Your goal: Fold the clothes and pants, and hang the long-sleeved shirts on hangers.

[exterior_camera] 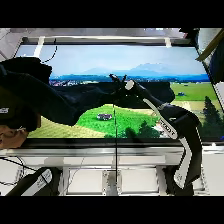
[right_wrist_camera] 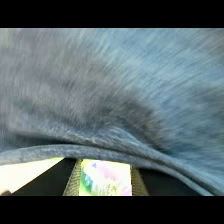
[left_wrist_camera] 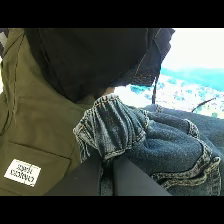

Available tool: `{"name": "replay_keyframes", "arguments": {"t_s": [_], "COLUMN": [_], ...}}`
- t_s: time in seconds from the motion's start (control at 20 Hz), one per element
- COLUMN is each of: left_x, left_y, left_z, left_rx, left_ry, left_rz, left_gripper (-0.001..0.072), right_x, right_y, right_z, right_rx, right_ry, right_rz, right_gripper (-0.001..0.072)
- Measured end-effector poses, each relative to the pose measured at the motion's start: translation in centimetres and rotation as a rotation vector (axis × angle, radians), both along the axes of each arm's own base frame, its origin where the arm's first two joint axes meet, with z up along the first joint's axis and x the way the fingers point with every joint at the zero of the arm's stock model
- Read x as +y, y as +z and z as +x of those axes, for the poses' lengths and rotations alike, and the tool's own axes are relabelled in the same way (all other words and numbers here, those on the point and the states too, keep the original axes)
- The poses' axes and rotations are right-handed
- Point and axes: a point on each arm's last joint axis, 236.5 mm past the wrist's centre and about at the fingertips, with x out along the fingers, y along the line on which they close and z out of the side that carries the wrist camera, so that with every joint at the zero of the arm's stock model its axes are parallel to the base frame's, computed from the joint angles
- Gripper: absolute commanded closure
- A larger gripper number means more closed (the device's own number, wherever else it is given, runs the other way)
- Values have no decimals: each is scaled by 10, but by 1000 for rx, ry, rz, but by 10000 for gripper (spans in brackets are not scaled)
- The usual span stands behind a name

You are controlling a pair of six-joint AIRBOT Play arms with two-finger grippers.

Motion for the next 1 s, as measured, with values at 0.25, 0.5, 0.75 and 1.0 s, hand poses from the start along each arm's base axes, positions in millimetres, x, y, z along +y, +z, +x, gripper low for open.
{"name": "replay_keyframes", "arguments": {"t_s": [0.25,0.5,0.75,1.0], "left_x": [0,0,-1,-5], "left_y": [0,0,2,8], "left_z": [0,0,2,9], "left_rx": [-2,-3,-12,-52], "left_ry": [0,-1,-4,-15], "left_rz": [1,-1,-5,-15], "left_gripper": [669,670,669,669], "right_x": [-3,-3,-12,-51], "right_y": [-4,-11,9,96], "right_z": [2,4,44,113], "right_rx": [29,31,-53,-246], "right_ry": [8,-1,-87,-184], "right_rz": [-5,-12,18,70], "right_gripper": [361,690,691,691]}}
